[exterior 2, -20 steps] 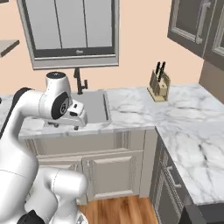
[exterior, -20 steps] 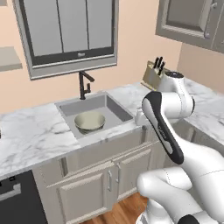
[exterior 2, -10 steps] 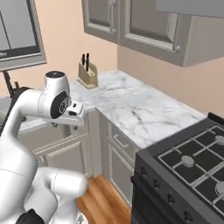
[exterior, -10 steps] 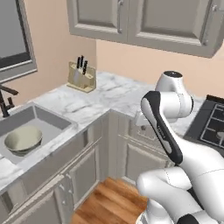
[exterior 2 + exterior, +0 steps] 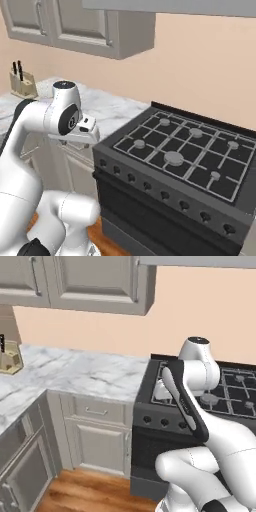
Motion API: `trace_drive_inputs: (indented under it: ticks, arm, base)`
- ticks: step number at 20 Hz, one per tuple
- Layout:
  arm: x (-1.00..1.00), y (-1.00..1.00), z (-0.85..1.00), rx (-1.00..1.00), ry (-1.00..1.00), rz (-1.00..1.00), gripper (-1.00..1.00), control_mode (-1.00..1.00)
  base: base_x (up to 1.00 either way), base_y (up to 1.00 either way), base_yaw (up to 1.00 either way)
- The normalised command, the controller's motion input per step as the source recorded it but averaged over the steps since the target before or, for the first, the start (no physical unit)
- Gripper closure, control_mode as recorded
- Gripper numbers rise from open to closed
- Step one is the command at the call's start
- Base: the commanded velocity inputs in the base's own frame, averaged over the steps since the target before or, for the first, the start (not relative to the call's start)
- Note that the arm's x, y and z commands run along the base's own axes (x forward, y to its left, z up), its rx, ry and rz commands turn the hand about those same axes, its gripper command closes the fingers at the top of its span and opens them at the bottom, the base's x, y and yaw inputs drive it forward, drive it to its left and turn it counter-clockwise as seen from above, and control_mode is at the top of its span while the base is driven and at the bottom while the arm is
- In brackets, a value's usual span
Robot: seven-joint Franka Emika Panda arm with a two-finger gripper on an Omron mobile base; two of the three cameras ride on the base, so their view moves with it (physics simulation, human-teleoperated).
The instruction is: Pick the bowl and tupperware and place them in the sink. Then turn on the water.
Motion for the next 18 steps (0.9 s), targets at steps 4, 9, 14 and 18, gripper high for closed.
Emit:
trace_drive_inputs:
  ticks: [4, 9, 14, 18]
  arm:
    - [0.0, 0.0, 0.0, 0.0, 0.0, 0.0, -1.0, 1.0]
    - [0.0, 0.0, 0.0, 0.0, 0.0, 0.0, -1.0, 1.0]
    - [0.0, 0.0, 0.0, 0.0, 0.0, 0.0, -1.0, 1.0]
    - [0.0, 0.0, 0.0, 0.0, 0.0, 0.0, -1.0, 1.0]
  base:
    - [-0.42, -0.53, -0.63]
    - [-0.4, -0.41, -0.67]
    - [-0.43, -0.3, -0.71]
    - [-0.42, -0.25, -0.73]
